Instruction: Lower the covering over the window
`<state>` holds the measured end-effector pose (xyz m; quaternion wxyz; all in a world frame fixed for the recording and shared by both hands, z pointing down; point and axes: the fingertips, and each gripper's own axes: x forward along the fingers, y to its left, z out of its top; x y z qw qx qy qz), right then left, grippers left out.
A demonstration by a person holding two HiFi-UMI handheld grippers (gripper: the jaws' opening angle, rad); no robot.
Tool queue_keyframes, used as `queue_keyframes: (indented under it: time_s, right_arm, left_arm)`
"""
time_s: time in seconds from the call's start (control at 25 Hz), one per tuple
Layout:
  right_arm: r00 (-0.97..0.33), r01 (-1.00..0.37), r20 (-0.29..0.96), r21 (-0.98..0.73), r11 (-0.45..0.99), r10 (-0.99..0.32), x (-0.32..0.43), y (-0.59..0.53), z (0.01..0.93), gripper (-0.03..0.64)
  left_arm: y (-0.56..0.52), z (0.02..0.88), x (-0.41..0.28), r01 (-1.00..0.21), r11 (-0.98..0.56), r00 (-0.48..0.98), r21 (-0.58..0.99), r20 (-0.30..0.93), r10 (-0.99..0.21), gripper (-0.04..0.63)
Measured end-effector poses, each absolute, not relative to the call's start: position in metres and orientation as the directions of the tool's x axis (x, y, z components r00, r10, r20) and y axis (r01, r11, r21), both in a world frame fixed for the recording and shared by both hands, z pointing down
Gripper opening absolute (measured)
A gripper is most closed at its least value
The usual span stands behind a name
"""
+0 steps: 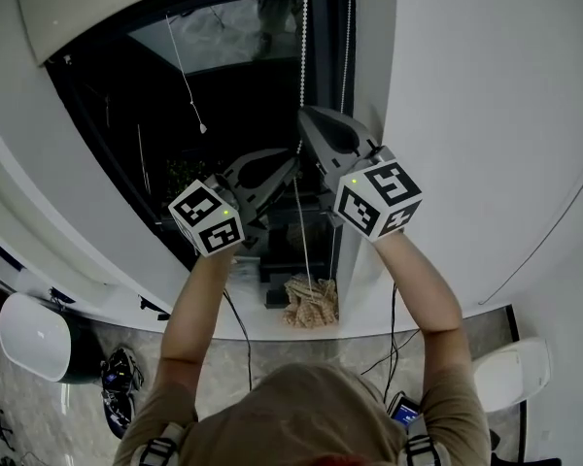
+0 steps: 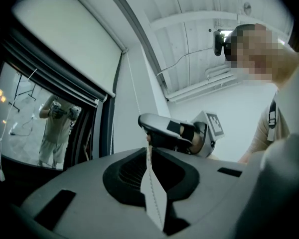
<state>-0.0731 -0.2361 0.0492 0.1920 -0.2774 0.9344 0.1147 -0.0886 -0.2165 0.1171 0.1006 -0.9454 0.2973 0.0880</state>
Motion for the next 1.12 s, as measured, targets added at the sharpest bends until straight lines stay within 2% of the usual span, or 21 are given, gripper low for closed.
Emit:
queue_keyframes:
  time_s: [0.2, 0.4, 0.48, 0.64, 0.8, 1.0, 1.12]
  right_arm:
    - [-0.794, -0.540, -0.374, 0.073, 0.838, -0.479, -0.067, -0.242, 0.073, 0.014]
    - [-0.810, -0.516, -0.355, 0.055, 0.855, -0.466, -0.076, -0.241, 0.090, 0.014]
    - [-0.806, -0.522, -0.363, 0.065, 0.850, -0.467, -0.072, -0.237, 0.091, 0.014]
    - [-0.815, -0.525, -0.338, 0.089, 0.847, -0.470, -0.071, -0.232, 0.101, 0.014]
    - [-0.830, -0.513, -0.301, 0.078, 0.855, -0.470, -0.070, -0.229, 0.120, 0.014]
    - [-0.779, -0.563, -0.446, 0.190, 0.804, -0.440, -0.045, -0.198, 0.086, 0.017]
    - [-0.767, -0.583, -0.466, 0.217, 0.783, -0.442, -0.050, -0.202, 0.053, 0.076]
  left_arm:
    - [-0.218, 0.050, -0.097, -0.597, -0.779, 0.786, -0.190, -0.335, -0.520, 0.097]
    - [-0.245, 0.026, -0.061, -0.610, -0.728, 0.792, -0.314, -0.221, -0.569, 0.107]
    - [-0.251, 0.028, -0.059, -0.616, -0.729, 0.787, -0.299, -0.200, -0.583, 0.072]
    - [-0.248, 0.040, -0.056, -0.575, -0.789, 0.817, -0.217, -0.207, -0.538, 0.025]
    - [-0.249, 0.061, -0.059, -0.580, -0.791, 0.813, -0.195, -0.201, -0.547, 0.021]
    - [-0.240, 0.063, -0.080, -0.619, -0.762, 0.781, -0.188, -0.247, -0.573, 0.020]
    - [-0.233, 0.073, -0.072, -0.601, -0.775, 0.796, -0.196, -0.226, -0.561, 0.020]
